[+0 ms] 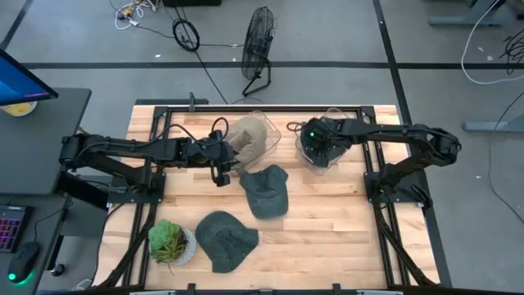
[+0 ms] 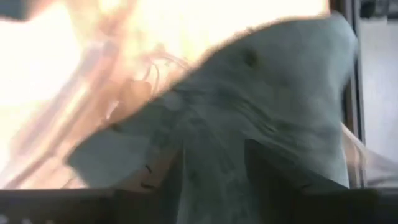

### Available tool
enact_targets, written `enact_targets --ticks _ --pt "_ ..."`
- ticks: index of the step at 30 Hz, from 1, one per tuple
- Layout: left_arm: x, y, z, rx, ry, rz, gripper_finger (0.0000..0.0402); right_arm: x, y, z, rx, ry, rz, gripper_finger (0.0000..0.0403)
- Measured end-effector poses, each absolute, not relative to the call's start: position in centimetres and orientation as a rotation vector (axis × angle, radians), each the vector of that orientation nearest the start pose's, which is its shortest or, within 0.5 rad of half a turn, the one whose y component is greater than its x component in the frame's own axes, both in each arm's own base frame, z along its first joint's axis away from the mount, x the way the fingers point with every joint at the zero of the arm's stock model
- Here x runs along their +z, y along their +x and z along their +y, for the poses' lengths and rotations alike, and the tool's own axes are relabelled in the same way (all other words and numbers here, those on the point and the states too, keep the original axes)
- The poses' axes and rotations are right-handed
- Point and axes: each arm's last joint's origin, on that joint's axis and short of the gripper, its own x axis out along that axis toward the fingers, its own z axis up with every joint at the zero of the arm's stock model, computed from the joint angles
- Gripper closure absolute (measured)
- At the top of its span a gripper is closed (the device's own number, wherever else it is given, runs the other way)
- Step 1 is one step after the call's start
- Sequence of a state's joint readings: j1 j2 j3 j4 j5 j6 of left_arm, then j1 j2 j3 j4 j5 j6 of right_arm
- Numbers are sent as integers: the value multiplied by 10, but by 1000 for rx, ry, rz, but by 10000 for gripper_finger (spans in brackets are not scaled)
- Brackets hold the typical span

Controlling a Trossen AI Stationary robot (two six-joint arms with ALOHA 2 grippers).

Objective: Pick & Place hat
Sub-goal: Put the top right black cap into the right transparent bin

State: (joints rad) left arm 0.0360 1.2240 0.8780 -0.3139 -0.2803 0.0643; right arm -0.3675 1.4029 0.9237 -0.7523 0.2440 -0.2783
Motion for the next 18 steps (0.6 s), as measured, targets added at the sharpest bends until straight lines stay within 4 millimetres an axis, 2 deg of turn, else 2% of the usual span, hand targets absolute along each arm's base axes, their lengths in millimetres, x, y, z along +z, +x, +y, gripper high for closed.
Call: enact_targets --ticks 5,10,13,18 --pt "267 256 17 284 142 666 262 217 244 -81 -298 -344 1278 217" --pt "267 256 17 284 142 666 262 226 253 -85 -474 -588 1230 216" --pt "267 256 17 284 142 666 262 228 254 -93 -506 -588 1206 216" --pt "267 256 17 284 142 666 262 221 247 -106 -402 -402 1186 216"
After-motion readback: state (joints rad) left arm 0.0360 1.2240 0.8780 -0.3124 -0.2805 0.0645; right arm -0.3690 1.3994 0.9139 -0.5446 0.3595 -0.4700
